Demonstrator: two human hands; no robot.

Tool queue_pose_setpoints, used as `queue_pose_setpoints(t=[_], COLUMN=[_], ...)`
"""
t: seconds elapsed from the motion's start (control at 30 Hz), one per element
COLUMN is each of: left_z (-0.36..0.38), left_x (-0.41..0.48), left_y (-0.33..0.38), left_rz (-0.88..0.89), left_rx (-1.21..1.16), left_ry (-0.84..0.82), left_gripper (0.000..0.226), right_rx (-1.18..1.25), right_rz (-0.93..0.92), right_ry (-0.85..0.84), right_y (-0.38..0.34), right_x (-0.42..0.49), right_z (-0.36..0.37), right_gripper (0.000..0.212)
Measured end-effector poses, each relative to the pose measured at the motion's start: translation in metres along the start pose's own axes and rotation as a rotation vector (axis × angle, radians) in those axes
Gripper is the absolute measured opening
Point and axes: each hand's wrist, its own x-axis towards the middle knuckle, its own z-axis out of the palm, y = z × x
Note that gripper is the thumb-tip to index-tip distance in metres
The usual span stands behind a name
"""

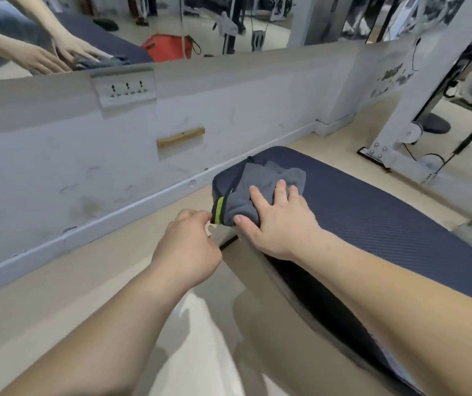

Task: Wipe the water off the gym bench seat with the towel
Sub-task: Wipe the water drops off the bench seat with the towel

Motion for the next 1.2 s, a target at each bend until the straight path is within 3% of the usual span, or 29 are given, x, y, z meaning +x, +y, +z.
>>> queue_pose_setpoints(t=[0.27,0.4,0.67,0.83,1.03,1.1,1.2], left_z=[0.013,0.029,0.057,0.066,0.072,0.074,0.076], left_x=[0.017,0.019,0.009,0.001,0.000,-0.001,-0.005], left_y=[0.011,0.034,0.075,0.092,0.101,0.106,0.113], left_rz=[0.005,0.106,0.333,0.402,0.449,0.456,0.464], left_rx=[-0.061,-0.052,-0.042,-0.085,-0.085,-0.090,-0.087], left_ry=[0.065,0.099,0.103,0.115,0.136,0.139,0.113], left_gripper=[0.058,0.055,0.044,0.041,0.041,0.040,0.041], right_rx=[0.062,0.166,0.195,0.083,0.073,0.066,0.073], right_rz=[0.038,0.132,0.474,0.394,0.120,0.080,0.145], right_ry=[-0.008,-0.030,-0.031,-0.064,-0.176,-0.147,-0.107], right_y=[0.012,0.075,0.203,0.175,0.096,0.107,0.159], right_x=[0.083,0.078,-0.002,-0.078,-0.150,-0.139,-0.107], right_z=[-0.013,-0.013,0.017,0.027,0.022,0.020,0.022], right_gripper=[0.073,0.063,0.066,0.069,0.088,0.089,0.072])
